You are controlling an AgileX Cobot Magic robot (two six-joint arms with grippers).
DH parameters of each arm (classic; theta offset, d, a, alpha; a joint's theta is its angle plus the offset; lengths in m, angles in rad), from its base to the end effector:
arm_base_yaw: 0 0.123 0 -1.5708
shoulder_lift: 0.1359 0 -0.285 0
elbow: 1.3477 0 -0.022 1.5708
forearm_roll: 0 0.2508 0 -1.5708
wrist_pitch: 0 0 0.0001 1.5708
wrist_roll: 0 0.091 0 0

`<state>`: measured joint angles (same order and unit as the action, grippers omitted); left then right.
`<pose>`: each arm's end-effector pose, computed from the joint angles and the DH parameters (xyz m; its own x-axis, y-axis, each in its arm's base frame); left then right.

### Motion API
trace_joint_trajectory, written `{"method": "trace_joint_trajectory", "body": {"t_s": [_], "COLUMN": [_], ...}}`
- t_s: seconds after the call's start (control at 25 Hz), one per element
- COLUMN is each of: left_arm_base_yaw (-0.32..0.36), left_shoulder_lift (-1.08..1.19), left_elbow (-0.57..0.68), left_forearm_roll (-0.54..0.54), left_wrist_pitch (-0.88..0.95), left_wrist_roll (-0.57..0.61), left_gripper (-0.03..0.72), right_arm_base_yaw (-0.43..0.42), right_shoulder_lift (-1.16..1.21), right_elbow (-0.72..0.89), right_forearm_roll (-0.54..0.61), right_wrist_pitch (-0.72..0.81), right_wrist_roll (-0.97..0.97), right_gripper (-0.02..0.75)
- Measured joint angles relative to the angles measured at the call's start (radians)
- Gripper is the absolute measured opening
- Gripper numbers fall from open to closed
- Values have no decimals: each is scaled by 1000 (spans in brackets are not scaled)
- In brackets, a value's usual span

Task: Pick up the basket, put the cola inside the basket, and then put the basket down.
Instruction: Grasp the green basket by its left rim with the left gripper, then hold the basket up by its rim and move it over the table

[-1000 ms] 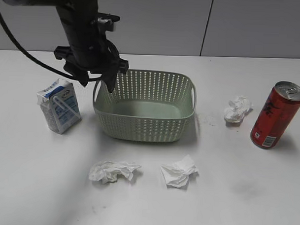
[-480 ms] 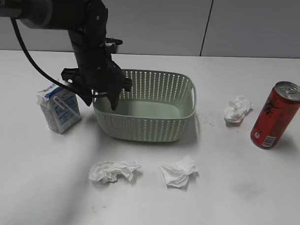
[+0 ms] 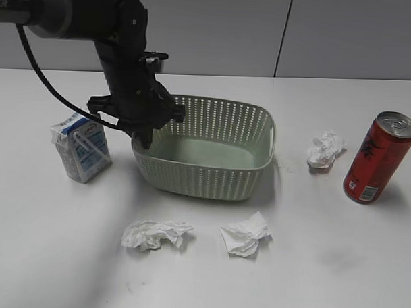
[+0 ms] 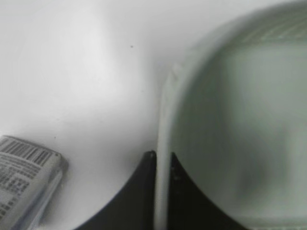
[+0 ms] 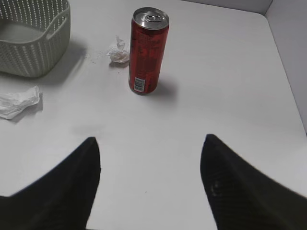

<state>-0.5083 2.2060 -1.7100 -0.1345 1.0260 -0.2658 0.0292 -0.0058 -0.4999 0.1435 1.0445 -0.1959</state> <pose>0.3880 -0.2281 0.1583 -0.9806 0.1716 -0.0943 0.1846 0.9708 -0.1532 -0.0058 0.0111 0.2792 -0.4116 -0.1343 -0.9014 -0.1926 0.9796 -0.0580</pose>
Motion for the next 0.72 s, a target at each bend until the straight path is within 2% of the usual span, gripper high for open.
{"method": "trace_joint_trajectory", "body": {"t_s": [0.4,0.72], "left_arm_base_yaw": [0,-9], "left_shoulder_lift": [-30,-94], "left_elbow": [1,1], "left_forearm_roll": [-77,-202], "left_wrist_pitch": [48,62], "left_wrist_roll": [-27,-55], "left_gripper": [0,0], "right_arm_base_yaw": [0,0], "right_shoulder_lift": [0,0], "right_elbow": [0,0], "right_forearm_roll": [0,0], "right_wrist_pitch": [0,0], "right_wrist_roll": [0,0], "right_gripper": [497,475]}}
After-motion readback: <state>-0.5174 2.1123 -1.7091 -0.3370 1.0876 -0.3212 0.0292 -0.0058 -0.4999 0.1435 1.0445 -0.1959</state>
